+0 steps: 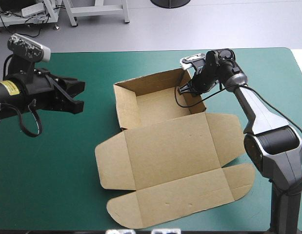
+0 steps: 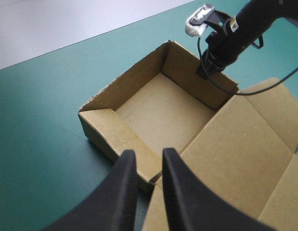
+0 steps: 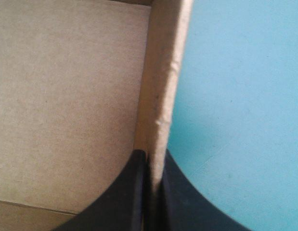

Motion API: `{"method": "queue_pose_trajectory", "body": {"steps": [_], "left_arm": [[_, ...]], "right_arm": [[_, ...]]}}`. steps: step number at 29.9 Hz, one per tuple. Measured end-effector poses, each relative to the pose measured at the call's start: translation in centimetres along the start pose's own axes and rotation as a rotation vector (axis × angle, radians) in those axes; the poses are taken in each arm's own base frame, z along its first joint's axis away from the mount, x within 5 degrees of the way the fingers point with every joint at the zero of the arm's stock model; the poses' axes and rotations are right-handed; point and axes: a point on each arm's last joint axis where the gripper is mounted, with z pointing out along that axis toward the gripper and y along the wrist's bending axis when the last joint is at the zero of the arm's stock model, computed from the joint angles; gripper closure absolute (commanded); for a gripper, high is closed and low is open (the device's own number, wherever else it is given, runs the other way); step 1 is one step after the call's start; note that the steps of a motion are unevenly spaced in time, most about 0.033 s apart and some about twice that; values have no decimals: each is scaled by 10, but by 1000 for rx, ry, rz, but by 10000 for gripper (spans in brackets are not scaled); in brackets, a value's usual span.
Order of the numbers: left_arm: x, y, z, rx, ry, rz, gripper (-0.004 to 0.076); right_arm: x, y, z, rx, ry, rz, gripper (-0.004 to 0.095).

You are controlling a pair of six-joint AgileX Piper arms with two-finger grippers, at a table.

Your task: Fold the box

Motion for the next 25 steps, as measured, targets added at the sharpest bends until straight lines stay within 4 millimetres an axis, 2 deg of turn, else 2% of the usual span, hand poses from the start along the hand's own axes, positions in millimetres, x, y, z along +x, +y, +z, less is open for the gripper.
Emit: {"method": "queue_pose_trajectory", "body": {"steps": [5, 9, 12, 14, 18, 22, 25], "left_arm": [[18, -4, -15, -22, 4, 21, 692], [33, -9, -29, -29, -6, 44, 712], [44, -9, -38, -64, -10, 62, 727], [52, -8, -44, -102, -7, 68, 729], [73, -1, -53, -216, 16, 68, 729], [96, 9, -57, -353, 58, 55, 729], [112, 14, -55, -412, 94, 52, 729]], "right_arm": [[0, -1, -6, 23, 33, -10, 931], [-7, -5, -25, 80, -12, -5, 932], [-14, -9, -56, 159, -89, -17, 932], [-14, -14, -85, 242, -148, -20, 932], [-4, -35, -142, 346, -246, 36, 932], [20, -76, -190, 441, -308, 149, 932], [45, -108, -213, 505, -305, 242, 931]]}}
